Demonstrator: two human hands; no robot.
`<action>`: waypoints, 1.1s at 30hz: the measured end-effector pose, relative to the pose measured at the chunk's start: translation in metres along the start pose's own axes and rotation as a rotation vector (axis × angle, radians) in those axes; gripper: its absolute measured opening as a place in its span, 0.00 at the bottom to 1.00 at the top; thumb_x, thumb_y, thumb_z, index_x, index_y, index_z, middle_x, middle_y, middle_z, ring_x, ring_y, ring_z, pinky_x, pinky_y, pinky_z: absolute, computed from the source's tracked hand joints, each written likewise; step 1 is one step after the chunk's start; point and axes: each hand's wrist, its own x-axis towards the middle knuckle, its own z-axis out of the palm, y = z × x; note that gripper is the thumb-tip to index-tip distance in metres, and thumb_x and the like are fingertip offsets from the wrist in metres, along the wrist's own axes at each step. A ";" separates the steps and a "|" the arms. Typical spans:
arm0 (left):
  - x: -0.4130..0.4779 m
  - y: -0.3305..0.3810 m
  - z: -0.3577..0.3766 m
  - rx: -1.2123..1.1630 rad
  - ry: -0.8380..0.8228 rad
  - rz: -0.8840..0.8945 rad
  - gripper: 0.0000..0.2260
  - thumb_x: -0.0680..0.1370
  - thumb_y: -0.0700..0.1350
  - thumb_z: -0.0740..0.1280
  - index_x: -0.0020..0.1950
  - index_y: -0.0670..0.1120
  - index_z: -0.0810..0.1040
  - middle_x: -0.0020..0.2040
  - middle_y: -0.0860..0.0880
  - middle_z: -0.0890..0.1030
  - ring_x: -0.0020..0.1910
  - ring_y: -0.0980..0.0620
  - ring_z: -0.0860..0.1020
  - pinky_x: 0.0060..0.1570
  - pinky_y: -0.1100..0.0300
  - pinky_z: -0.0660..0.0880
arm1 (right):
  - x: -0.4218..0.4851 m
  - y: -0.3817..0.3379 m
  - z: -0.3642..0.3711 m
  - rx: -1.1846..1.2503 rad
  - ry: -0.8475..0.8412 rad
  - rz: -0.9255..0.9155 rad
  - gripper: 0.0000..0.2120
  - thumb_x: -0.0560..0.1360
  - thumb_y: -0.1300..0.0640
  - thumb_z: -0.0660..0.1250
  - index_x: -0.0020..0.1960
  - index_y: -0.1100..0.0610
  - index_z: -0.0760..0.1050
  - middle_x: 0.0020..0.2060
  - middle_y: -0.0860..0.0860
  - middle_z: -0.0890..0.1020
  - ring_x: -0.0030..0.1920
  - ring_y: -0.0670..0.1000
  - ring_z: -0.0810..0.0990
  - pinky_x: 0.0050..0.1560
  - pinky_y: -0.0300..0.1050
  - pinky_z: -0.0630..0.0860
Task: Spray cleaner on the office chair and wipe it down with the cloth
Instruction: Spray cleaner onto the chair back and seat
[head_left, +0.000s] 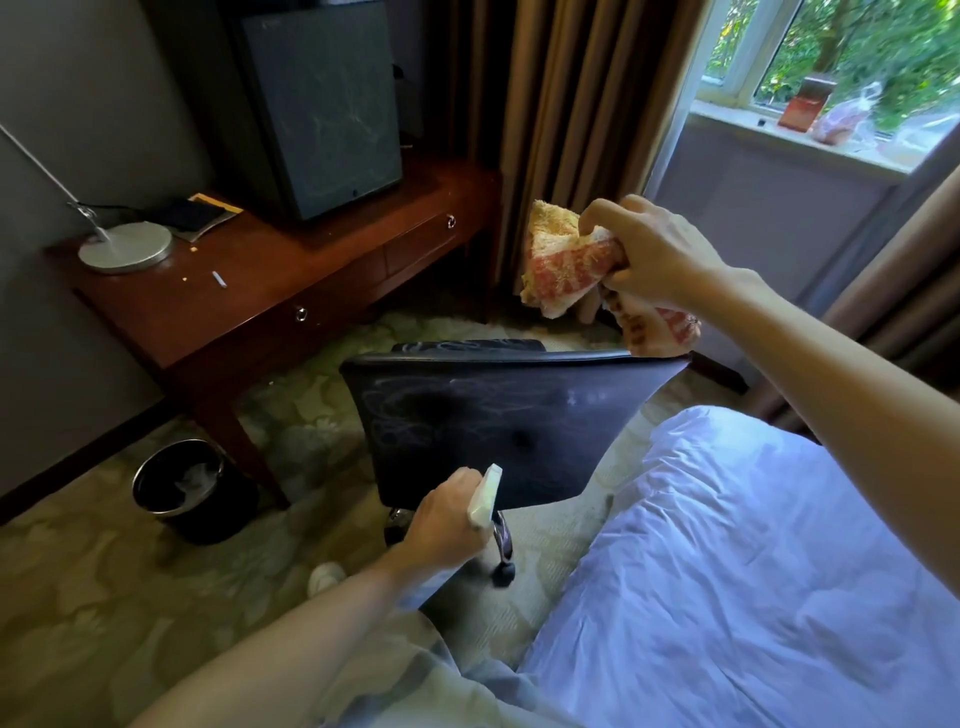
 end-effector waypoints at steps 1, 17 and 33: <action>0.001 -0.007 -0.003 -0.006 0.005 -0.011 0.07 0.71 0.38 0.65 0.40 0.47 0.68 0.36 0.52 0.69 0.32 0.51 0.72 0.28 0.58 0.73 | 0.004 -0.003 0.002 0.000 -0.004 -0.010 0.22 0.71 0.62 0.68 0.62 0.47 0.67 0.52 0.54 0.71 0.45 0.56 0.71 0.41 0.47 0.68; -0.029 -0.115 -0.031 -0.113 0.245 -0.091 0.11 0.69 0.45 0.68 0.49 0.49 0.72 0.41 0.53 0.74 0.38 0.54 0.74 0.36 0.66 0.71 | 0.060 -0.065 0.030 0.003 -0.070 -0.161 0.23 0.72 0.60 0.68 0.64 0.48 0.66 0.55 0.55 0.71 0.49 0.57 0.74 0.43 0.50 0.73; 0.012 -0.192 -0.113 -0.074 0.496 -0.217 0.12 0.73 0.54 0.66 0.52 0.49 0.74 0.43 0.51 0.76 0.40 0.54 0.76 0.37 0.61 0.72 | 0.170 -0.156 0.092 -0.018 -0.189 -0.307 0.23 0.72 0.59 0.68 0.63 0.46 0.65 0.54 0.53 0.71 0.48 0.56 0.74 0.41 0.52 0.74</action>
